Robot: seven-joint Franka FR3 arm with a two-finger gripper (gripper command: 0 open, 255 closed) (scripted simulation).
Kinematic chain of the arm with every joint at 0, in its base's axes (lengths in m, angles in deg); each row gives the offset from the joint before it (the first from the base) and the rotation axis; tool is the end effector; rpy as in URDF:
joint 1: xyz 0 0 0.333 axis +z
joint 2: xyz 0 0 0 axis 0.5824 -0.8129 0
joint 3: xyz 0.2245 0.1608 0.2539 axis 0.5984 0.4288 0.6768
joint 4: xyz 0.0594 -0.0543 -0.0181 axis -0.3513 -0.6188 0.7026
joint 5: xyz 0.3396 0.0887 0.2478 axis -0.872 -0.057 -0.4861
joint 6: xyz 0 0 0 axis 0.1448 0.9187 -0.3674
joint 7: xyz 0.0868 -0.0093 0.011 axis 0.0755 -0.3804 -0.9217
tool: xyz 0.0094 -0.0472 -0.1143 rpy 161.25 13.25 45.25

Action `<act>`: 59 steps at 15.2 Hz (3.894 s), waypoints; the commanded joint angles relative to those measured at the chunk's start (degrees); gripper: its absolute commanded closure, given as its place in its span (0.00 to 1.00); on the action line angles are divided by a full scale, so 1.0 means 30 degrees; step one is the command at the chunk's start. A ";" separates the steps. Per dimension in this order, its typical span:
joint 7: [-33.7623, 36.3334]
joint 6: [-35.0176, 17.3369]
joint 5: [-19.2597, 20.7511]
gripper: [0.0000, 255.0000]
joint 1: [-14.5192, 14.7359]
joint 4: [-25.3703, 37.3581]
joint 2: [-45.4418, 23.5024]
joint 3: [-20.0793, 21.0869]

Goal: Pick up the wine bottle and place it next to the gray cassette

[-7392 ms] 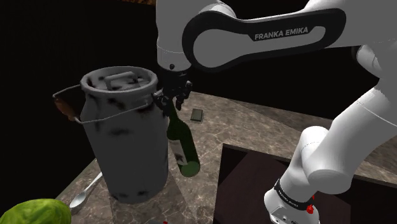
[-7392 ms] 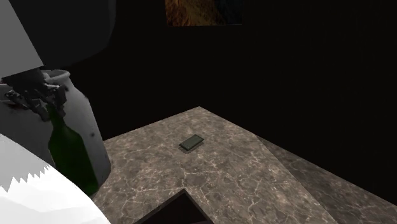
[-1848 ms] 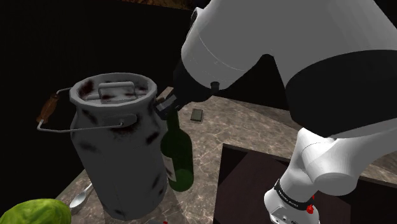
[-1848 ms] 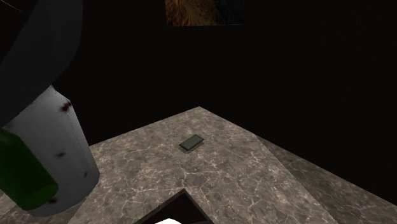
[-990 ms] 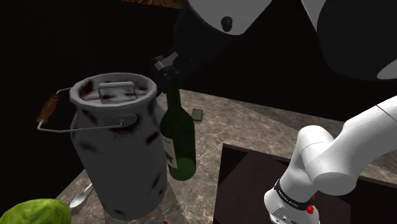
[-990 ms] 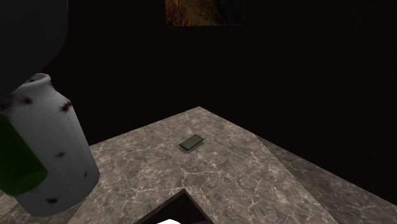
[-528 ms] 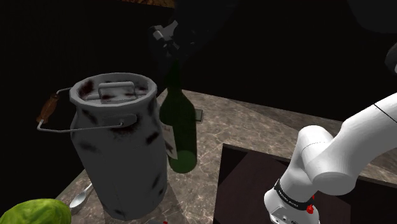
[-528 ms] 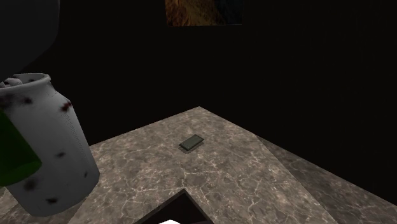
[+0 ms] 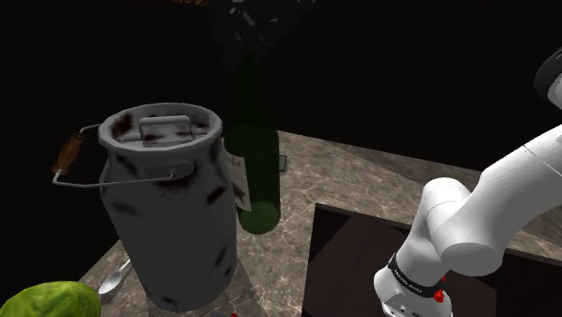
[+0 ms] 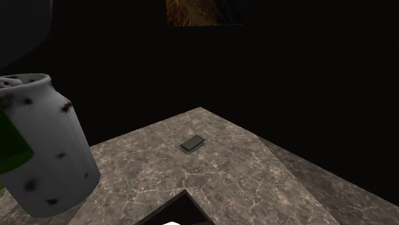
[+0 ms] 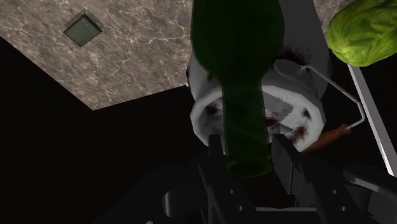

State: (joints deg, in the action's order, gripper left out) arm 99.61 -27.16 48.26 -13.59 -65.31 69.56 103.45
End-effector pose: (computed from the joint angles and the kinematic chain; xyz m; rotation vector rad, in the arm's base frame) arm 0.2474 0.3924 0.8187 2.8781 0.1517 0.9118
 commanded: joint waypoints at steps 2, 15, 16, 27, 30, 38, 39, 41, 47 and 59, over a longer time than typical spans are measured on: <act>-0.0217 0.0823 0.0202 1.00 -0.0154 0.1305 -0.0500 0.0209; -0.0746 0.4887 0.2168 1.00 -0.0720 0.8003 -0.3721 0.2176; -0.0326 0.4487 0.2015 1.00 -0.0604 0.7252 -0.3471 0.2226; 0.4735 0.1381 0.2077 1.00 0.0442 0.1938 -0.3227 0.4441; 0.6300 0.0857 0.2580 1.00 0.0660 0.1191 -0.3874 0.5397; 1.1076 0.0431 0.5415 1.00 0.1622 0.0474 -0.7414 0.8208; 1.1723 0.0508 0.5939 1.00 0.1881 0.0514 -0.8057 0.8489; 1.2991 0.0728 0.7035 1.00 0.2620 0.0675 -0.9417 0.8829; 1.6207 0.1529 1.0104 1.00 0.5640 0.1725 -1.3533 0.8672; 1.8927 0.0666 1.2169 1.00 0.7793 0.1477 -1.6615 0.7655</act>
State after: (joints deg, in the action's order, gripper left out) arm 156.01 -24.64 84.58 9.91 -60.35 19.87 126.51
